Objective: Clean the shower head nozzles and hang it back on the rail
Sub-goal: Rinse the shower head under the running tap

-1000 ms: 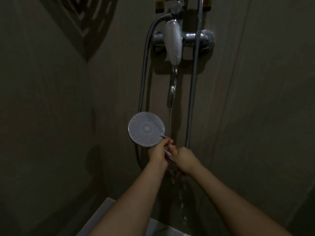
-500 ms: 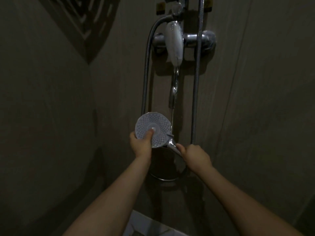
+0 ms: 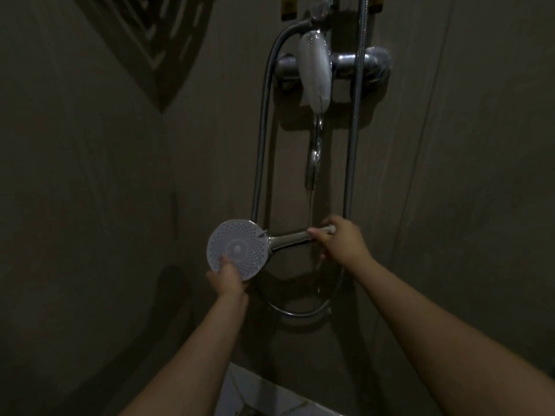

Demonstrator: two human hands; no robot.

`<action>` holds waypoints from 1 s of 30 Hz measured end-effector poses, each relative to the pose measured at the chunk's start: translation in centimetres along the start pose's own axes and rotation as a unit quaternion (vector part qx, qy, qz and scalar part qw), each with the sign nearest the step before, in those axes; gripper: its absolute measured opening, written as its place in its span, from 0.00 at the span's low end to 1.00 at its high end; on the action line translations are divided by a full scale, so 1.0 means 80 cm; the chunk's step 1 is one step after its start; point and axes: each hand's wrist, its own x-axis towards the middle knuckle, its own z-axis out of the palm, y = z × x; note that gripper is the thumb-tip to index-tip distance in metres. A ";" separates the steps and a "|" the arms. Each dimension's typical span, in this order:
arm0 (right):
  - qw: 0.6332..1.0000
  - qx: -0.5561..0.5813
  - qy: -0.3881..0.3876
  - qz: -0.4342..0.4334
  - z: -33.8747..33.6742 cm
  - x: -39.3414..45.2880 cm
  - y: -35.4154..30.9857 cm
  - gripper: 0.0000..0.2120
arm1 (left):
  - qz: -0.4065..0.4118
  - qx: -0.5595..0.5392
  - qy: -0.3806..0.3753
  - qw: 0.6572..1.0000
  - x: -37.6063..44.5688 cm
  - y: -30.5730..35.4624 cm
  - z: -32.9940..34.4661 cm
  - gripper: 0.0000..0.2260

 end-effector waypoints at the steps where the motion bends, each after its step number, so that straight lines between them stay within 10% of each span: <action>1: 0.995 0.095 -0.011 0.010 0.010 0.002 -0.004 0.06 | -0.019 -0.026 -0.006 0.999 0.004 -0.005 -0.004 0.20; 9: 0.987 0.132 -0.061 0.067 0.034 0.012 -0.030 0.07 | -0.061 -0.008 0.009 0.998 0.013 -0.025 -0.042 0.19; 11: 0.997 -0.036 -0.059 0.040 0.030 0.005 -0.023 0.07 | -0.054 0.013 0.006 0.998 0.015 -0.020 -0.043 0.20; 14: 0.907 -0.402 -0.114 -0.055 0.027 -0.012 -0.010 0.20 | -0.016 0.077 -0.011 0.997 0.015 -0.011 -0.037 0.18; 20: 0.860 -0.488 -0.137 -0.063 0.026 -0.020 0.018 0.26 | 0.061 0.146 -0.112 0.981 -0.013 -0.001 -0.003 0.13; 30: 0.870 -0.487 -0.040 -0.072 -0.010 -0.034 0.043 0.19 | 0.376 0.490 -0.128 0.776 -0.024 0.021 0.071 0.27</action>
